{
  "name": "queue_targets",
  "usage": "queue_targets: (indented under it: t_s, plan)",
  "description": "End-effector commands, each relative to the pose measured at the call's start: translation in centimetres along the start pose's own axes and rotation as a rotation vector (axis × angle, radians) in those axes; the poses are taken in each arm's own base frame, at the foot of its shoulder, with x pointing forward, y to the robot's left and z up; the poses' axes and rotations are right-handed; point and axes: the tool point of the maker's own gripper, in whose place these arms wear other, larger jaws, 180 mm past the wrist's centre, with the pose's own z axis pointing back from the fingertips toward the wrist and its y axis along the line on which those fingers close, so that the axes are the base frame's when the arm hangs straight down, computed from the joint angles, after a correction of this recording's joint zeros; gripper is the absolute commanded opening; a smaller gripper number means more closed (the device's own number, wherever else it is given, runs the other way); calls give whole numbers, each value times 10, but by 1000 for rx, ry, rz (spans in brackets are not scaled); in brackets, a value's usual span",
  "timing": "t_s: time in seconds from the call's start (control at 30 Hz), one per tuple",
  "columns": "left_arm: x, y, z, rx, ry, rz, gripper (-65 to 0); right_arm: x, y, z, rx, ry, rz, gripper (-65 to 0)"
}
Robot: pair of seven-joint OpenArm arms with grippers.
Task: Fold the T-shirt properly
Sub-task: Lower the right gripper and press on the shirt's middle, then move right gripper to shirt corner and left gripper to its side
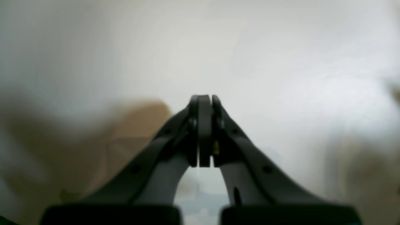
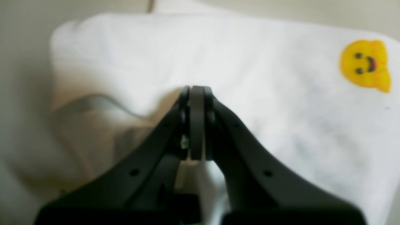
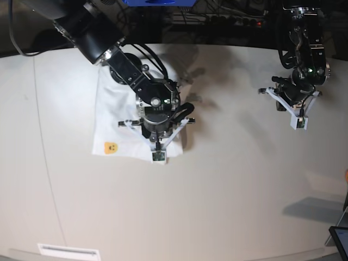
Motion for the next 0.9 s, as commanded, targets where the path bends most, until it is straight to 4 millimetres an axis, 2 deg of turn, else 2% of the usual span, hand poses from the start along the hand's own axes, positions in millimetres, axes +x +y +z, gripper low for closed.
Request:
queue_targets:
  t_s: [0.0, 0.17, 0.23, 0.37, 0.47, 0.53, 0.67, 0.73, 0.87]
  plan:
    - [13, 5, 4, 16, -41, -8, -648, 18, 11, 6, 23, -57, 4, -649]
    - [12, 2, 3, 7, -39, -11, -648, 7, 46, 18, 93, -62, 85, -649]
    - [12, 1, 3, 4, -38, -10, -648, 6, 52, 20, 102, -58, 87, -649]
    - [13, -1, 5, -2, -45, -15, -648, 6, 50, 21, 103, -57, 85, -649]
    - [23, -15, 11, -45, -105, -64, -648, 15, 29, 30, 94, -56, 75, -649]
    - [24, -32, 18, -115, -152, -163, -648, 36, 6, 41, 87, -76, -4, -649]
    - [17, -63, 29, -233, -187, -286, -648, 53, -34, 63, 76, -107, -117, -649]
    - [13, -79, 34, -293, -197, -343, -648, 45, -48, 66, 60, -103, -139, -649]
    - [8, -101, 42, -398, -215, -472, -648, 16, -63, 65, 27, -58, -182, -649]
